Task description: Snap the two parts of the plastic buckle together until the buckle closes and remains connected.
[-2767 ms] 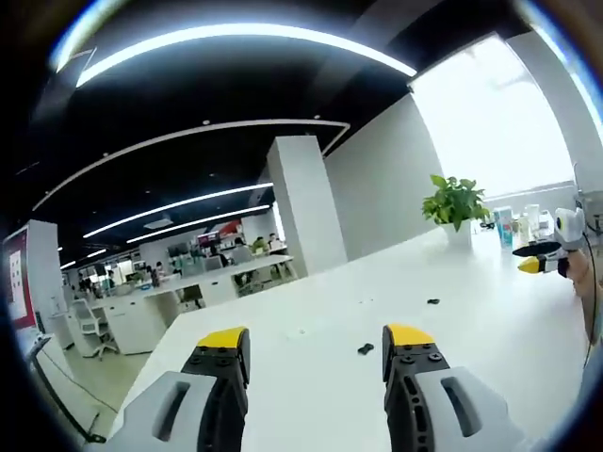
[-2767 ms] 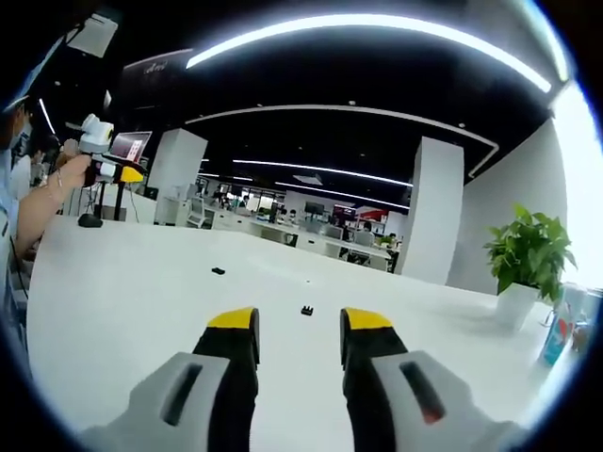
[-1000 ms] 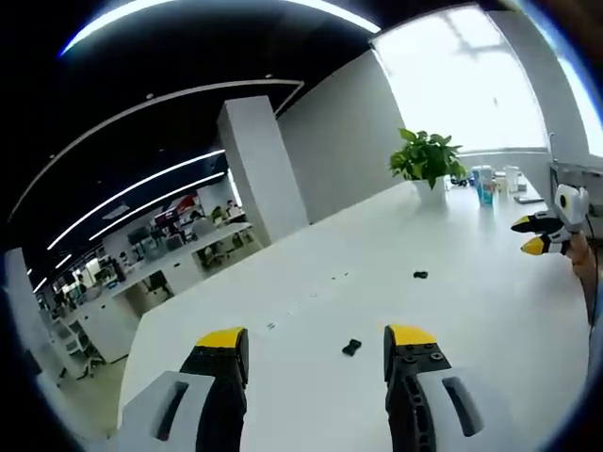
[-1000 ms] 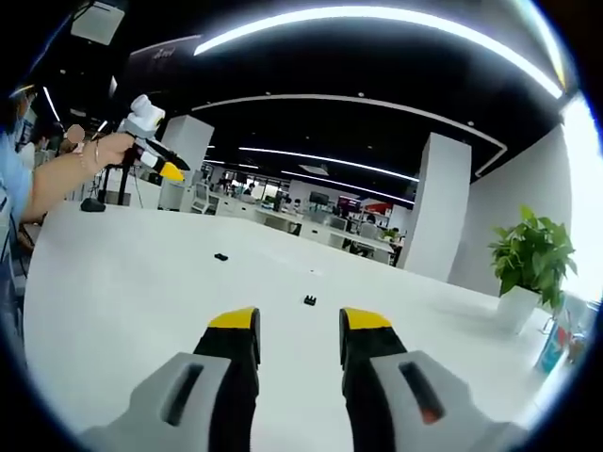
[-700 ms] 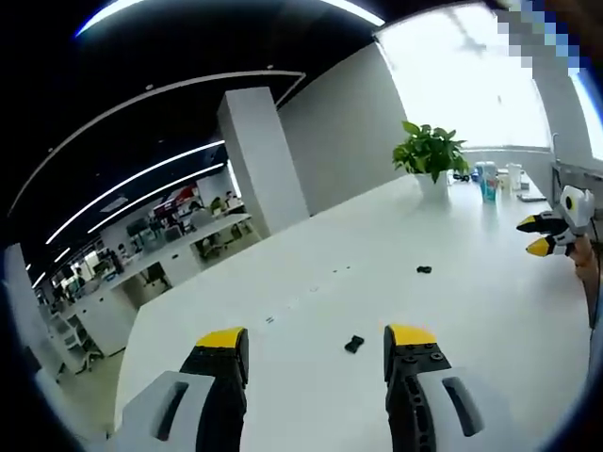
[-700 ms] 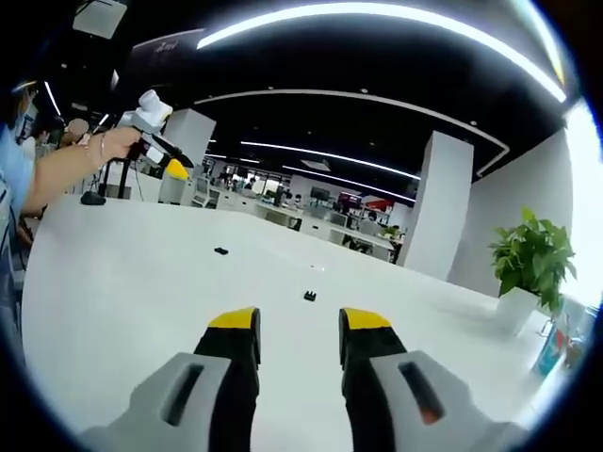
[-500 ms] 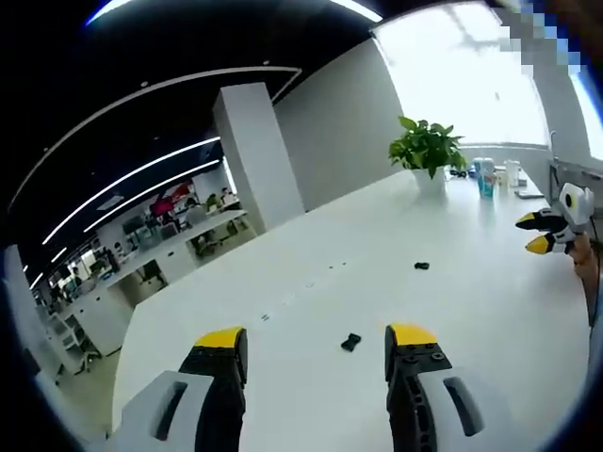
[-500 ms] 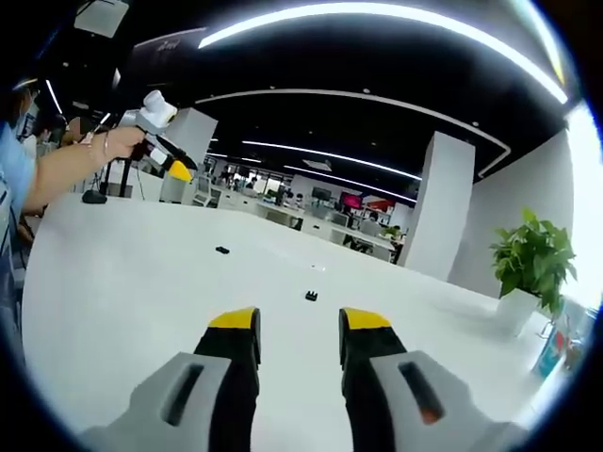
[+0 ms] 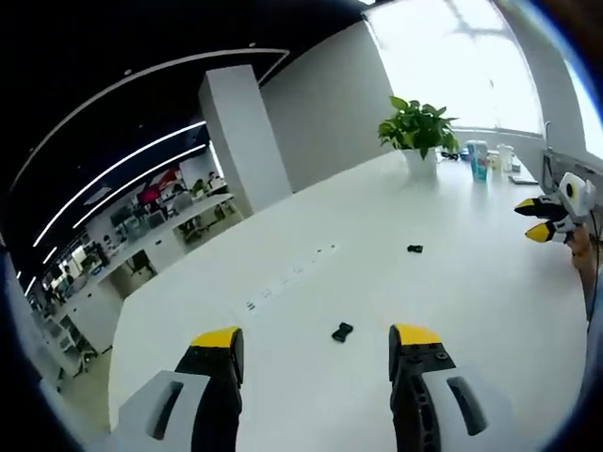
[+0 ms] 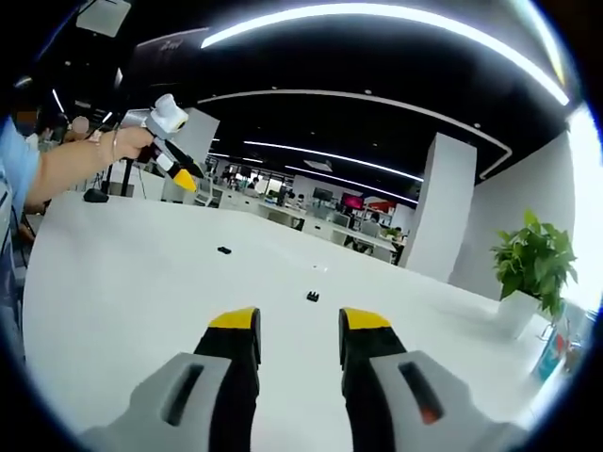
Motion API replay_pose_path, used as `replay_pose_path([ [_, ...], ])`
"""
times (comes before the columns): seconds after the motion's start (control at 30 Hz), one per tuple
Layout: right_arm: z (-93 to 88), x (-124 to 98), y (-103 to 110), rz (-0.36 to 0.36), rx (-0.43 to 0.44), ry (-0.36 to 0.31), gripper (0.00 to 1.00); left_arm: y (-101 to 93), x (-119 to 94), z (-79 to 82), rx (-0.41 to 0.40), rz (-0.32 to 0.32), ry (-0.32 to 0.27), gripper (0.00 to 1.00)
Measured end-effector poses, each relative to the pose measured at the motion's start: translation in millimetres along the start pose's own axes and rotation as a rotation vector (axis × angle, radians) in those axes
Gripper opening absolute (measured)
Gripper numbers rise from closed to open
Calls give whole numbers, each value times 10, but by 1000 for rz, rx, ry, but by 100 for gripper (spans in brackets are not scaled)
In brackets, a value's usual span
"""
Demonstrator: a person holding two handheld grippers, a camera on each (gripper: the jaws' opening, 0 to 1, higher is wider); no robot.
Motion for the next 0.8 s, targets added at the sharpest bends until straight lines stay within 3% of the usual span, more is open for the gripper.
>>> replay_pose_path([
  [0.8,27,7,59,30,-22,-8,33,32,307,-14,31,-9,118,63],
])
Point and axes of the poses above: the point that each gripper's makers call its tool centre point, and the gripper's own axes: x roughly forward along the fingers, y roughly to its left, z roughly out of its top, the point moved 4 cm from there along -x, roughly backward along the fingers, and after that the axes turned 3 degrees about -y, right-handed, at the moved point
